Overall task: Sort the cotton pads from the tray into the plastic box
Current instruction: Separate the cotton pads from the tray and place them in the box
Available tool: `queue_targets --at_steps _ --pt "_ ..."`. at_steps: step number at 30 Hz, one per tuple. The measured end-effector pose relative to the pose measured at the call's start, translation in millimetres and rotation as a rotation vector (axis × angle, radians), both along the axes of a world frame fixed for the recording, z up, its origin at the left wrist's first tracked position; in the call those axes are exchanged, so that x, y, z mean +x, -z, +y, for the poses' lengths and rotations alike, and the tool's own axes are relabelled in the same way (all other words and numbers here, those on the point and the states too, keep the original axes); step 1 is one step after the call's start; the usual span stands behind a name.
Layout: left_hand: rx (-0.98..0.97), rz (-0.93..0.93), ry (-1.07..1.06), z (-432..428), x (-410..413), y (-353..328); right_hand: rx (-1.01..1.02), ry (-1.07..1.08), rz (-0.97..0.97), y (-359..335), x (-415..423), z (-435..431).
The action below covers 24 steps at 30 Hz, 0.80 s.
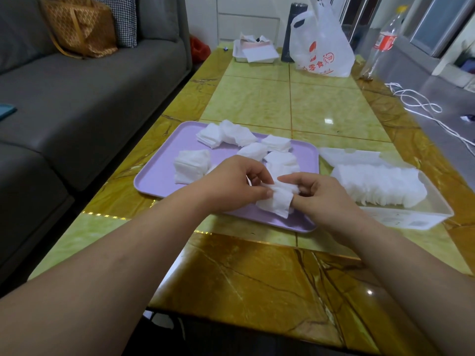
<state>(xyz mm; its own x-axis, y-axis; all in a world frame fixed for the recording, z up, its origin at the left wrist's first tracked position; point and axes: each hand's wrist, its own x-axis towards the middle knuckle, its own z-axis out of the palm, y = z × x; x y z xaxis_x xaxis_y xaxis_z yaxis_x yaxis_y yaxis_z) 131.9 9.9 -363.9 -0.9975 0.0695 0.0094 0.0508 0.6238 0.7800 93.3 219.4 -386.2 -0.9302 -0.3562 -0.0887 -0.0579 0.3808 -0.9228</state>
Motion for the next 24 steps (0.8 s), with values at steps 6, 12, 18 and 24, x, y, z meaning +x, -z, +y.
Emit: queue_targets --at_steps 6,12,18,24 --pt "-0.007 -0.001 0.000 3.1 -2.7 4.8 -0.016 -0.059 -0.032 -1.5 1.0 1.7" --pt "0.007 0.065 -0.049 4.1 -3.3 7.2 -0.072 -0.098 -0.075 -7.0 3.7 2.5" --pt "-0.082 -0.051 -0.003 6.4 1.8 2.3 0.032 -0.024 0.077 -10.0 9.5 -6.2" --pt "-0.088 -0.045 -0.002 8.0 1.9 4.0 0.028 0.001 0.092 -11.1 19.2 -17.2"
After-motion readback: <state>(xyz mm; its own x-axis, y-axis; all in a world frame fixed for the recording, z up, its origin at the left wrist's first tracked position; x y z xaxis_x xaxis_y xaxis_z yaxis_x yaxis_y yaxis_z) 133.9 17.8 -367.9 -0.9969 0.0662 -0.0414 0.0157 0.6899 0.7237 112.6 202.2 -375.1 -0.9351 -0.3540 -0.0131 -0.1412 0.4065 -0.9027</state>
